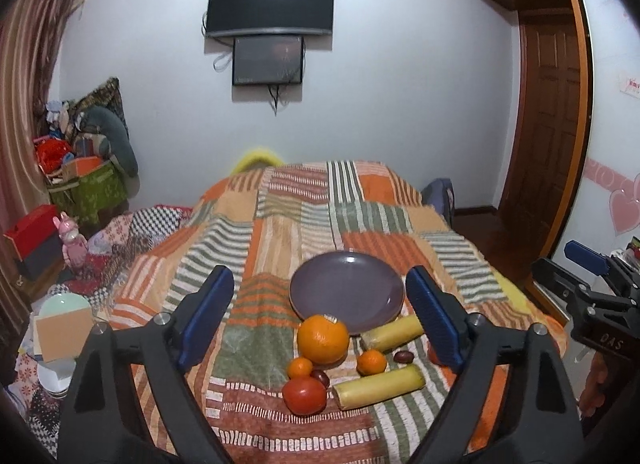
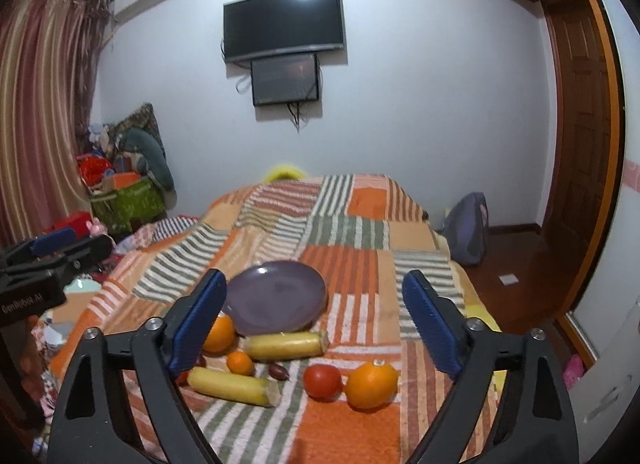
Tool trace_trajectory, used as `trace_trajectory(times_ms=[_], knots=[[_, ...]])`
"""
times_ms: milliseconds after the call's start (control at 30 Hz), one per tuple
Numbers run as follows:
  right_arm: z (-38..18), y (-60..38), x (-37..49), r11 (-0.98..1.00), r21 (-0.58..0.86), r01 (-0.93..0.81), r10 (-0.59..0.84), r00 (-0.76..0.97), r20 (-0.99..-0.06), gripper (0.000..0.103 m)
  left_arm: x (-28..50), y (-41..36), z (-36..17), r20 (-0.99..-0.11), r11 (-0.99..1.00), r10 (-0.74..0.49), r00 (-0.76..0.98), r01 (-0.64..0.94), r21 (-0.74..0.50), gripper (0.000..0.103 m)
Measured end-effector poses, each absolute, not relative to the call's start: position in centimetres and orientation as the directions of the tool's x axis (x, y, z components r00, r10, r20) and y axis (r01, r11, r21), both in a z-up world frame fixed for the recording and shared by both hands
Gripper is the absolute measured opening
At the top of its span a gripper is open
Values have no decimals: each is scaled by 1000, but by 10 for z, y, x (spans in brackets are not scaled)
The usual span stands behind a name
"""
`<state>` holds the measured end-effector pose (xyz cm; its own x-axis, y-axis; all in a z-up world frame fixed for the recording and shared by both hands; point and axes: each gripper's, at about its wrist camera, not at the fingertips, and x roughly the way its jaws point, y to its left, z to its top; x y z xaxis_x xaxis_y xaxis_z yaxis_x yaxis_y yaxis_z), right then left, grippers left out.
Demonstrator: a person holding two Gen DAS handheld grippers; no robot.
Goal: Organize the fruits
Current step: 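Move the left tool to one large orange while the right tool approaches another, then close the left tool on a large orange while the right tool grasps another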
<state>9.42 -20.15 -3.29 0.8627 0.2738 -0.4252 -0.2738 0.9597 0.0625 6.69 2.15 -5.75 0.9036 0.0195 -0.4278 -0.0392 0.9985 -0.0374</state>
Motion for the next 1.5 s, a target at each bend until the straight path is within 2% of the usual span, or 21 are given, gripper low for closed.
trace_trajectory(times_ms=[233,567,1067,1400,1500], knots=[[-60,-217,112,968,49,-245,233,815,-531,73,102,42,-99,-576,999,11,817,-35,-31,80],[-98,-224,132,963,73,-259,242,715,-656,72,135,54,-149,-715,999,-13,699,-16,-34,79],[-142,-244,157,972,140,-189,226,590,-775,72,185,45,-190,-802,997,-76,593,33,-70,79],[-155,-243,168,965,175,-195,255,547,-798,72,211,41,-205,-822,994,-108,559,39,-104,80],[-156,-244,170,957,202,-208,284,534,-796,62,215,39,-208,-824,994,-111,555,46,-104,80]])
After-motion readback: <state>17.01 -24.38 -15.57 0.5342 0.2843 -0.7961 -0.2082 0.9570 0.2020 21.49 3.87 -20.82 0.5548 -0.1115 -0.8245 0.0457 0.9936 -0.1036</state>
